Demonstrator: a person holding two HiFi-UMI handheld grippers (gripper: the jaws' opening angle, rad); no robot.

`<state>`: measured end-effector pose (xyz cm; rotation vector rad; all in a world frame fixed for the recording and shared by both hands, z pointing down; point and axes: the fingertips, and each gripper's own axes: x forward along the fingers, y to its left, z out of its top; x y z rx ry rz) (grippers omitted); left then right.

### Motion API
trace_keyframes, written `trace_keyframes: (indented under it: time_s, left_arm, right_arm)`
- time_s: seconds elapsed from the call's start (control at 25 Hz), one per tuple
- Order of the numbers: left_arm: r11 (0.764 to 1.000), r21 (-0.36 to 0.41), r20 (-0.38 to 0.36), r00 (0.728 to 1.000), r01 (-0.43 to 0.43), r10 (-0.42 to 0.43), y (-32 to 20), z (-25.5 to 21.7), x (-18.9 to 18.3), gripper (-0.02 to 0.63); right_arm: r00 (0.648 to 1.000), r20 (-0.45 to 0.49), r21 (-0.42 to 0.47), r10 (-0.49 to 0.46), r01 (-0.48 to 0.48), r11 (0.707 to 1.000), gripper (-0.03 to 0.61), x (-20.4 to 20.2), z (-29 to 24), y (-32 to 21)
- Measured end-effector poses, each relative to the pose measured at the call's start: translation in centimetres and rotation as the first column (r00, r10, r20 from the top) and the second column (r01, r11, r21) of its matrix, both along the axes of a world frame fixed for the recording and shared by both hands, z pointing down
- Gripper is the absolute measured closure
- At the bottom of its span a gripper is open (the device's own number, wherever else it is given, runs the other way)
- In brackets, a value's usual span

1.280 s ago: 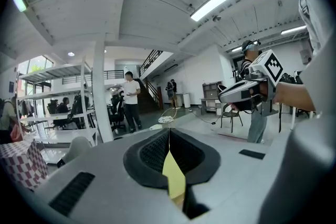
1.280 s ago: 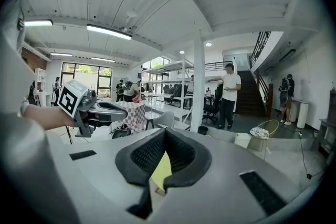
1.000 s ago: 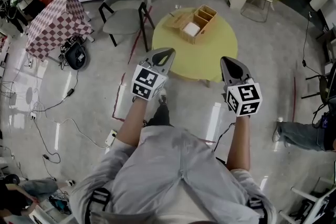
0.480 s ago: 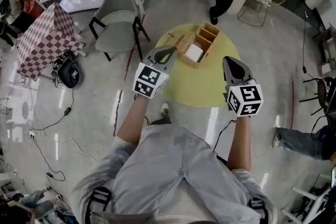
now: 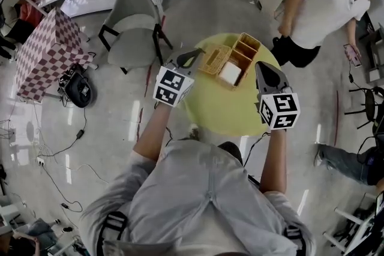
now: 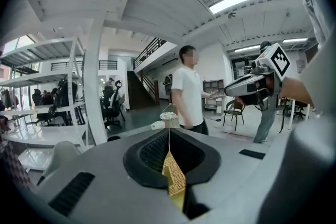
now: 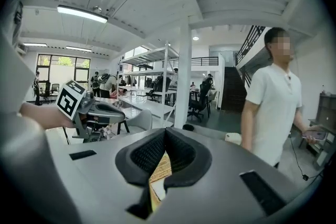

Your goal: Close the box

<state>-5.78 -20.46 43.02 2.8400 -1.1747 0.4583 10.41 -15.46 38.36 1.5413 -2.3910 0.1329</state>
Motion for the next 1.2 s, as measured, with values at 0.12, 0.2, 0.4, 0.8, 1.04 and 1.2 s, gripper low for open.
trace_keyframes:
  time_s: [0.12,0.2,0.4,0.8,1.04,1.2]
  left_arm:
    - [0.999,-0.022,0.007,1.000,0.029,-0.029,-1.7,1.2,-0.1,0.583]
    - [0.998,-0.041,0.005,0.999,0.052,-0.051,-2.5,2.2,-0.1,0.583]
    - [0.973,-0.185,-0.115,0.980,0.141,-0.164,-4.2,5.6,-0.2,0.583]
    - [0.821,-0.522,-0.289,0.857,0.233,-0.427,-4.9,14.3,0.7,0.482]
    - [0.663,-0.728,-0.403,0.673,0.175,-0.620,-4.6,20.5,-1.1,0.462]
    - [0.588,-0.802,-0.421,0.598,0.105,-0.682,-4.4,24.2,-1.0,0.454]
  right_arm:
    - [1.000,0.003,-0.035,-0.004,0.004,0.999,0.558,0.5,0.9,-1.6]
    - [1.000,0.001,-0.054,-0.013,0.013,0.998,0.558,1.1,1.5,-2.6]
    - [0.998,-0.006,-0.105,-0.067,0.066,0.992,0.558,2.4,3.8,-4.7]
    - [0.988,-0.010,-0.217,-0.154,0.149,0.965,0.558,4.8,9.3,-7.5]
    - [0.982,-0.011,-0.265,-0.189,0.179,0.947,0.558,2.7,12.0,-8.8]
    - [0.981,-0.020,-0.289,-0.191,0.177,0.941,0.558,2.0,13.1,-9.0]
